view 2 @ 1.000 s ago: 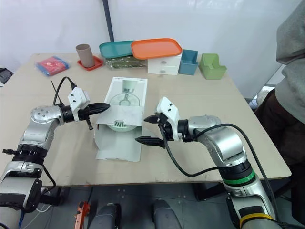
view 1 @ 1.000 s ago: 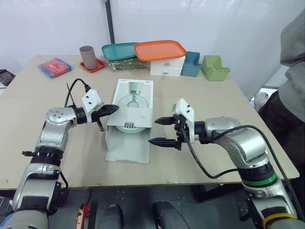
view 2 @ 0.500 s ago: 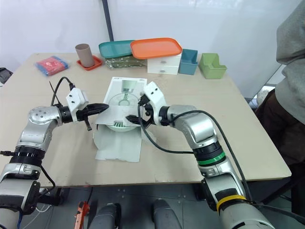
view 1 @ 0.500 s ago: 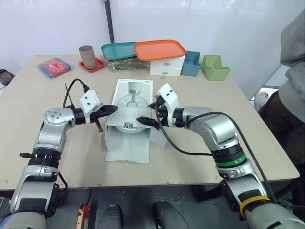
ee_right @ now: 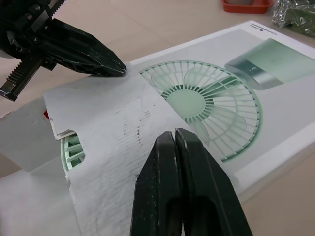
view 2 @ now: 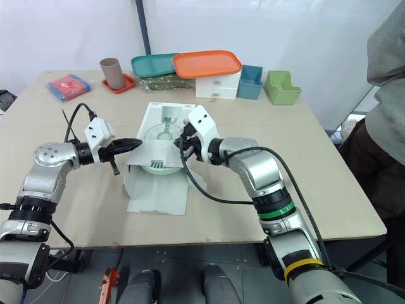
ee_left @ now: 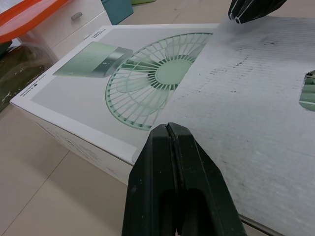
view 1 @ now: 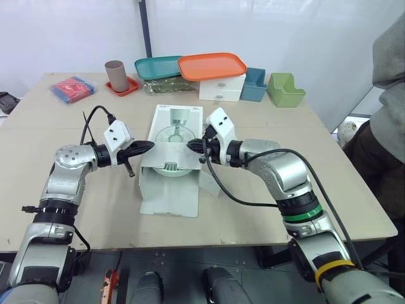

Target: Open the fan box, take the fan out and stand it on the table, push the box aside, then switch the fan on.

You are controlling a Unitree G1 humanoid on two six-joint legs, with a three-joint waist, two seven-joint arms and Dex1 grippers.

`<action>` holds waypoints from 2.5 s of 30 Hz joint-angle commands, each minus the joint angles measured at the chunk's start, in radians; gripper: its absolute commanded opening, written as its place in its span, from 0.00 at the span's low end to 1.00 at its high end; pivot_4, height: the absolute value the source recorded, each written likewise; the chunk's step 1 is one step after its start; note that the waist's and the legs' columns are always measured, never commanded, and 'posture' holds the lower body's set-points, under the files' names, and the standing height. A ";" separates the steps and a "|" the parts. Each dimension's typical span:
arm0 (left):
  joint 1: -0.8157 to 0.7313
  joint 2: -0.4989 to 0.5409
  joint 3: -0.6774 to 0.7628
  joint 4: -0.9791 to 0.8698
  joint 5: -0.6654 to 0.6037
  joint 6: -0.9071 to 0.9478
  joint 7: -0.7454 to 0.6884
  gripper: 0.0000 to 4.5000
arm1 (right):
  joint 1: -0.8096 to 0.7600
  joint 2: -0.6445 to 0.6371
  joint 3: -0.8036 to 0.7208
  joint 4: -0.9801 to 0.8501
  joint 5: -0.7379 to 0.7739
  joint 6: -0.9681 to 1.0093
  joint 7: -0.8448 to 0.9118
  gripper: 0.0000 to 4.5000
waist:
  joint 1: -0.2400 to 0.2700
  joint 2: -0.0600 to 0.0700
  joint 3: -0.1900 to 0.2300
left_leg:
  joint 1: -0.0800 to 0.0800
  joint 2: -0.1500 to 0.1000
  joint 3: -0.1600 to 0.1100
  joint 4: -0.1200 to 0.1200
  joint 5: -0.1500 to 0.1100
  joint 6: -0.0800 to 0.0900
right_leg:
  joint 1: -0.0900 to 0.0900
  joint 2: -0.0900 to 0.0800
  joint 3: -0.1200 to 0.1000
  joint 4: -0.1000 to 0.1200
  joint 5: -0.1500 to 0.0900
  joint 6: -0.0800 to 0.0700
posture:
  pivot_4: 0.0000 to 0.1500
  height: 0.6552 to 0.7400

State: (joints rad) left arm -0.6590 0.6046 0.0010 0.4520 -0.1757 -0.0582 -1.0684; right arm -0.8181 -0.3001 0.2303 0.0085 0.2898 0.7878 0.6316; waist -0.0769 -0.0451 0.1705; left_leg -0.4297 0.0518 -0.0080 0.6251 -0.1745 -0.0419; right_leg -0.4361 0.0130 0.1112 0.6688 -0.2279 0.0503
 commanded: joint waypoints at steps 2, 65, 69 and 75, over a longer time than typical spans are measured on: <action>0.014 0.008 -0.007 0.002 0.011 0.010 0.003 0.00 | -0.008 0.000 0.014 -0.024 -0.014 -0.026 0.021 0.01 | 0.000 0.000 0.000 | 0.000 0.000 0.000 0.000 0.000 0.000 | 0.000 0.000 0.000 0.000 0.000 0.000 | 1.00 1.00; 0.202 0.338 -0.038 -0.366 0.044 0.150 -0.102 0.00 | 0.043 0.022 0.112 0.080 -0.188 -0.202 0.127 0.01 | -0.001 0.000 0.000 | 0.001 0.001 0.001 -0.005 0.000 0.000 | -0.002 0.000 -0.001 0.000 -0.003 -0.004 | 1.00 1.00; 0.169 0.342 -0.049 -0.298 0.076 0.124 -0.092 0.00 | 0.047 0.019 0.113 0.072 -0.191 -0.206 0.131 0.01 | -0.001 0.000 0.000 | 0.001 0.001 0.001 -0.005 0.000 0.000 | -0.002 0.000 -0.001 0.000 -0.003 -0.004 | 1.00 1.00; 0.122 0.305 -0.065 -0.218 0.118 0.081 -0.051 0.00 | 0.057 0.021 0.114 0.059 -0.191 -0.201 0.129 0.01 | -0.001 0.000 0.000 | 0.000 0.001 0.001 -0.005 0.000 0.000 | -0.002 0.000 -0.001 0.000 -0.003 -0.004 | 1.00 1.00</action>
State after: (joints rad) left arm -0.5130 0.9140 -0.0738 0.2269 -0.0692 0.0446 -1.1398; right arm -0.7825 -0.2773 0.3215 0.0784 0.1035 0.5711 0.7449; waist -0.0775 -0.0449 0.1706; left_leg -0.4294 0.0531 -0.0073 0.6204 -0.1746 -0.0421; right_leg -0.4382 0.0130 0.1098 0.6686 -0.2314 0.0468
